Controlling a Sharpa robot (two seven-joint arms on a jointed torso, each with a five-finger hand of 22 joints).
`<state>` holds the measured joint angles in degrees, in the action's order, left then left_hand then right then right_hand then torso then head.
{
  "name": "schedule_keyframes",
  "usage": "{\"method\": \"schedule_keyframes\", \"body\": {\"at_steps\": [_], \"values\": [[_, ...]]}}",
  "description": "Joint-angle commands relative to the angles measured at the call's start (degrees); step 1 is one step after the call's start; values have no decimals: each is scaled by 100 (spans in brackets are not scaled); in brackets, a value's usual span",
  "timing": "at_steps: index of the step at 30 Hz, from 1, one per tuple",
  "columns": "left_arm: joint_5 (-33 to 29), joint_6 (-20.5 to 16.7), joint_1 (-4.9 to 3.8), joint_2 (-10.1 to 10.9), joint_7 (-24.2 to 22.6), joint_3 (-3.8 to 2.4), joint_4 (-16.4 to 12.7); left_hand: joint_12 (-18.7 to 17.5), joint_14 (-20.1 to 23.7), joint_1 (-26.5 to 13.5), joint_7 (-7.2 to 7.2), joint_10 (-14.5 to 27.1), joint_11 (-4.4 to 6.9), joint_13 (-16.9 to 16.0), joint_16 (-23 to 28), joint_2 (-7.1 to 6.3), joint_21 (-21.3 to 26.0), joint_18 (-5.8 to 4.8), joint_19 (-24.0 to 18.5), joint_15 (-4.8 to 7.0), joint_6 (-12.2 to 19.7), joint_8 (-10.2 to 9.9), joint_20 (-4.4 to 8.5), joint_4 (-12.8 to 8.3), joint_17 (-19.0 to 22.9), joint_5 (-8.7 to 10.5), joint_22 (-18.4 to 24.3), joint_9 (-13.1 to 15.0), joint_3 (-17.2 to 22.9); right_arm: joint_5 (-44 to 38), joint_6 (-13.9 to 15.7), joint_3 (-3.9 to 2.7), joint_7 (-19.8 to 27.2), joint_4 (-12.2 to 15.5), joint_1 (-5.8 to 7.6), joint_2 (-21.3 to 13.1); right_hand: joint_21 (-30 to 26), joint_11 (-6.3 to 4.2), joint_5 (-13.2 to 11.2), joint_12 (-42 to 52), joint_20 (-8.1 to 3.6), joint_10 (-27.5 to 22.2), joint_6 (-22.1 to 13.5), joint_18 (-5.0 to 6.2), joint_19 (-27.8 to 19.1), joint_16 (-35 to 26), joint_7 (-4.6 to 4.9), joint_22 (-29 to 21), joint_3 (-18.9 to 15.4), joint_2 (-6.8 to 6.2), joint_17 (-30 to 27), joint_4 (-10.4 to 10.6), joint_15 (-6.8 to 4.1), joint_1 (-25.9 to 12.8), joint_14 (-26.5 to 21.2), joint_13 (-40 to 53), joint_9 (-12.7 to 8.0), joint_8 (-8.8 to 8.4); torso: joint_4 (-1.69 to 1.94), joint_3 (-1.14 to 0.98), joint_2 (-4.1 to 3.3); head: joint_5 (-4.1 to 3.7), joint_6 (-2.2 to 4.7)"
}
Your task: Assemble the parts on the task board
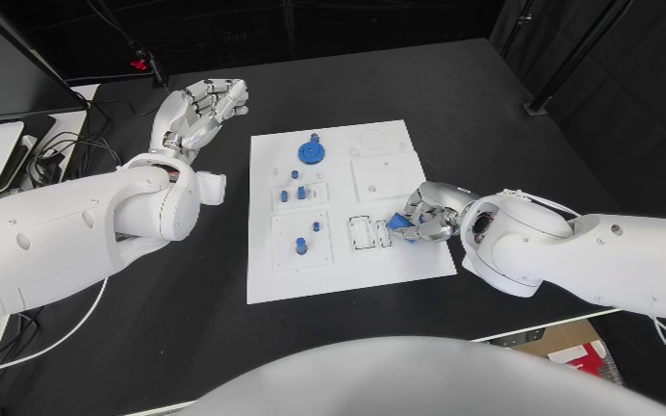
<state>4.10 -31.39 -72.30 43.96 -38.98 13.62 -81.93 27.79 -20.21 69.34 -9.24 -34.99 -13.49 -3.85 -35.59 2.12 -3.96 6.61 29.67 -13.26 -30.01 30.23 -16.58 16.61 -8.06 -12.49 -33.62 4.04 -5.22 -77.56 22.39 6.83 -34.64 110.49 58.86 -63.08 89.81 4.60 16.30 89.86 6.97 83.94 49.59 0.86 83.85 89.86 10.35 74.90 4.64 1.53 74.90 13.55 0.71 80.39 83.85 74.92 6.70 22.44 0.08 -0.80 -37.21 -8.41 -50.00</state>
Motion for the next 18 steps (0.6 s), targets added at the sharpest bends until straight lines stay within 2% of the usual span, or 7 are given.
{"method": "schedule_keyframes", "body": {"at_steps": [1,8,10,15,18], "values": [[-6,38,-8,-3,-701,-6,-3,24,37,0,-624,17,26,5,-32,55,-27,11,39,0,22,31,-4,8,7,-31,9,-7,-42,614,515,-1,326,102,5,-99,19,-28,50,14,-29,606,286,-86,615,14,-237,1510,42,-2,1510,-9,-26,85,615,1508,17,-24,11,1,3,-15,0],[-6,41,-6,-36,-695,-6,24,24,37,0,-624,17,26,5,-32,55,-27,11,39,0,22,31,-4,8,7,-31,9,-7,-42,924,858,-6,522,288,13,-343,19,-31,100,14,-29,606,312,-86,615,14,-238,1510,73,-8,1510,-25,-25,105,615,1508,6,-52,16,0,-1,-16,0],[-6,43,-5,-48,-693,-6,33,24,37,0,-624,17,26,5,-32,55,-27,11,39,0,22,31,-4,8,7,-31,9,-7,-42,1126,961,-9,619,349,19,-402,19,-30,108,14,-28,606,316,-86,615,14,-236,1510,74,-13,1510,-24,-25,103,615,1508,4,-57,7,0,1,0,0],[-6,47,-3,-64,-687,-6,46,24,37,0,-624,17,26,5,-32,55,-27,11,39,0,22,31,-4,8,7,-31,9,-7,-42,1640,1135,-14,857,436,89,-483,10,-22,145,14,-27,606,327,-83,607,14,-226,1505,64,-34,1510,1,-23,64,615,1508,-10,-89,11,-3,-4,5,0],[-6,49,-3,-75,-684,-6,52,24,37,0,-624,17,26,5,-32,55,-27,11,39,0,22,31,-4,8,7,-31,9,-7,-42,2061,1180,-15,1069,451,133,-505,-2,-19,299,14,-23,606,361,-79,597,14,-224,1500,48,-39,1510,52,-20,1,615,1508,-30,-138,15,2,-3,-1,0]]}}
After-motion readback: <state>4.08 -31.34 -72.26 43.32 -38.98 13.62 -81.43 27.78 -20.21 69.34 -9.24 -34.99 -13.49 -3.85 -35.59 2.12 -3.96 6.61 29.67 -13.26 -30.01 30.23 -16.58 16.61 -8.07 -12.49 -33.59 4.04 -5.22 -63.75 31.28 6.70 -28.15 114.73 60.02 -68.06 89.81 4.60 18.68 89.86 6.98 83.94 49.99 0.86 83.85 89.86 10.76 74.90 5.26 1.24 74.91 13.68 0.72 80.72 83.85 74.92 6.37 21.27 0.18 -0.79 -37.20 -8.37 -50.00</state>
